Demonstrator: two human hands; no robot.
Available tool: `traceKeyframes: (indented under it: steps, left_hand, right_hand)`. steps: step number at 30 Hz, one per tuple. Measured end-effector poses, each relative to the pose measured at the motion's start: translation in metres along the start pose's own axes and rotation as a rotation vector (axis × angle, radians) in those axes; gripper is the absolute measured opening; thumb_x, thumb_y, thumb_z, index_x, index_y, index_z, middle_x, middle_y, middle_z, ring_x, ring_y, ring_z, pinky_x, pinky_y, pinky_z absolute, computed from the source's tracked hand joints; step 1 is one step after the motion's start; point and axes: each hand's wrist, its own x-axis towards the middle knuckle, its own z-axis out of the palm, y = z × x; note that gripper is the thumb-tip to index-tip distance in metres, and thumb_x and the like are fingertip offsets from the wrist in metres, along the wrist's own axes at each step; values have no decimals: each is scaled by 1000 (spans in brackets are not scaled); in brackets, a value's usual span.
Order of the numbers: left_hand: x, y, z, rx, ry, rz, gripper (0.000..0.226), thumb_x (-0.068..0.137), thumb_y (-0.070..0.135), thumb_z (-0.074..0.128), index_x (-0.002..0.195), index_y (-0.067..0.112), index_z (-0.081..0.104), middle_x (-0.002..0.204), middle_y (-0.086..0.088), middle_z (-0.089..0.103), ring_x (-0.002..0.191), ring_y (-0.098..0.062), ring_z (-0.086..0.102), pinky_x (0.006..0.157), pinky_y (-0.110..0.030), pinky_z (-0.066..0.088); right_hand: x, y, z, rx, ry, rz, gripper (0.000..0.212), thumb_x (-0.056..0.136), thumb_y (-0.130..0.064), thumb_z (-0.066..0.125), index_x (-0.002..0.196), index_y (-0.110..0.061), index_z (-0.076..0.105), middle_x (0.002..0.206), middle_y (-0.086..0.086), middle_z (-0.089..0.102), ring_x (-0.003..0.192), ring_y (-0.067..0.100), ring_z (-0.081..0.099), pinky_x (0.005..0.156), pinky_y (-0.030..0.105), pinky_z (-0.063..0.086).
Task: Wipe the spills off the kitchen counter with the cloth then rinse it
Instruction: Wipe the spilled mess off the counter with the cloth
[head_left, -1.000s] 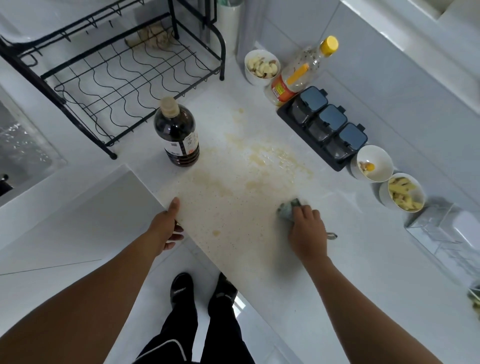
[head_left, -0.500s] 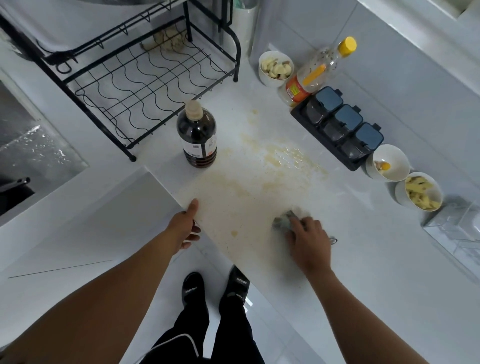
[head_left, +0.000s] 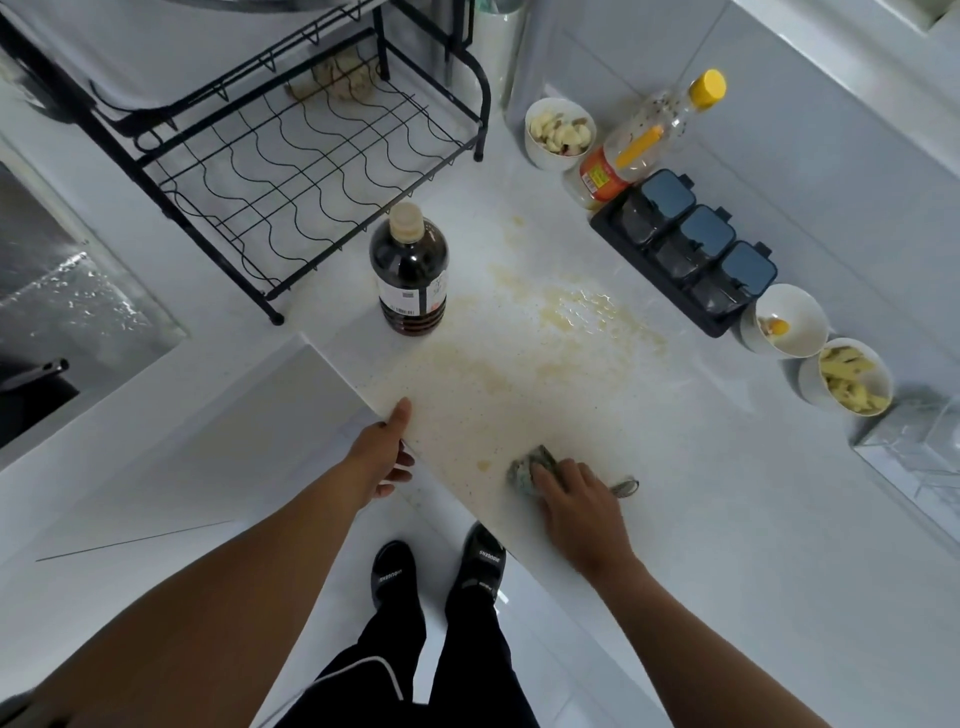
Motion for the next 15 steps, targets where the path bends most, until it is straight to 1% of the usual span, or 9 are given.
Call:
traceKeyframes:
  steps: [1,4,5,8,9,10,12,13,15]
  left_hand:
    - [0,0,-1,4,-1,3,76,81,87,42,96,14,60,97,-9,71,83,-26,68,64,-36,44]
    - [-1,1,-2,14,-5,10,76,80,87,42,96,15,59,97,-9,71,84,-26,69,65,-36,45]
    - [-1,1,-2,13,-8,9,77,80,88,42,97,15,59,97,-9,71,85,-26,68,65,-37,45]
    - [-3,2,-1,14,-17,2,77,80,87,41,99,15,59,98,-9,71,85,-26,68,64,-37,44]
    - [-3,3,-1,18,-20,2,77,81,87,41,99,15,59,98,-9,71,85,-26,68,64,-37,44]
    - [-3,3,-3,20,-17,4,77,81,87,41,99,15,59,98,-9,71,85,-26,68,65,-37,44]
    - [-3,3,-3,29,-14,6,77,81,88,40,99,15,60,98,-9,71,85,-26,68,65,-37,44]
    - [-4,3,-3,29,-16,8,78,81,88,40,99,15,60,98,-9,71,85,-26,68,65,-37,45]
    - [-5,3,-3,24,-18,9,76,81,87,41,98,15,59,98,-9,71,84,-26,68,65,-37,44]
  right_hand:
    - [3,3,-2,7,-18,20,34,91,-21,58,122,-12,65,99,11,61,80,31,59,59,35,51]
    - [10,-8,-3,117,77,516,34,89,-12,63,124,-8,63,97,14,60,83,32,58,56,37,51]
    - [11,-19,0,108,78,504,34,89,-12,61,123,-8,62,99,14,60,83,32,58,56,38,52]
    - [7,-33,5,22,24,-32,39,84,-18,62,123,-12,62,100,10,62,77,27,59,57,37,54]
    - [10,-29,4,6,13,-60,42,83,-19,67,124,-12,62,99,9,63,76,26,60,57,35,54]
    - [16,-29,1,38,2,64,43,84,-19,70,125,-12,62,97,9,63,76,27,60,57,33,53]
    - [24,-37,1,120,66,450,34,90,-19,62,123,-11,61,96,11,62,77,31,61,55,34,48]
    - [27,-45,2,114,65,477,30,92,-22,55,120,-11,60,98,11,62,78,31,61,54,34,48]
    - [25,-55,8,48,-1,151,33,93,-26,50,121,-14,59,102,9,62,77,28,60,54,35,51]
